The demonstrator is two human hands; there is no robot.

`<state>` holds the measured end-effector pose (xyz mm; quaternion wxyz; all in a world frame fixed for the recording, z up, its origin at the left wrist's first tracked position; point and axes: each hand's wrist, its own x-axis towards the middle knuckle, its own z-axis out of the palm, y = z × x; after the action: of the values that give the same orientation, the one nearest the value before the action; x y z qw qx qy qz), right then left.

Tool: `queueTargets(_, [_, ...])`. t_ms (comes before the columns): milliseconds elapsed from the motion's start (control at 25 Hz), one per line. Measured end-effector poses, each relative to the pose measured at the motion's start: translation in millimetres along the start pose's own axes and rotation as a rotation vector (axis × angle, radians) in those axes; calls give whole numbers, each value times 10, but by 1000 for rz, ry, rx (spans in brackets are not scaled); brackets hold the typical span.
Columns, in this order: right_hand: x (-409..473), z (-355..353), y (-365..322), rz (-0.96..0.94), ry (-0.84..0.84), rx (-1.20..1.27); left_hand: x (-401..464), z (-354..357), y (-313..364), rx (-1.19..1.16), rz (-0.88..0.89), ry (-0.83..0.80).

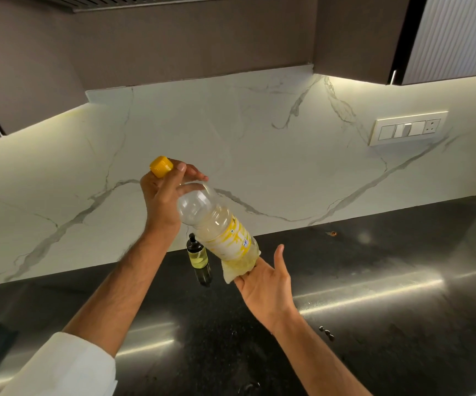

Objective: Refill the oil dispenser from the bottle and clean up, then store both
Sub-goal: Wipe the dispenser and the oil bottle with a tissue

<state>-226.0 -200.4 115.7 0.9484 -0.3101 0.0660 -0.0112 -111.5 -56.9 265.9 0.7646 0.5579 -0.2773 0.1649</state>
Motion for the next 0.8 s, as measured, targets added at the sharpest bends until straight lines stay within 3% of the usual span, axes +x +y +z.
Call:
queueTargets(160, [59, -37, -201, 34, -115, -15, -1, 3, 58, -68, 25, -292])
queueTargets(360, [34, -26, -181, -68, -116, -324, -6, -64, 9, -56, -28, -94])
queueTargets(520, [-18, -73, 216, -144, -89, -505, -2, -80, -20, 83, 48, 6])
queueTargets(800, [-23, 46, 397, -132, -41, -405, -74, -154, -67, 164, 78, 91])
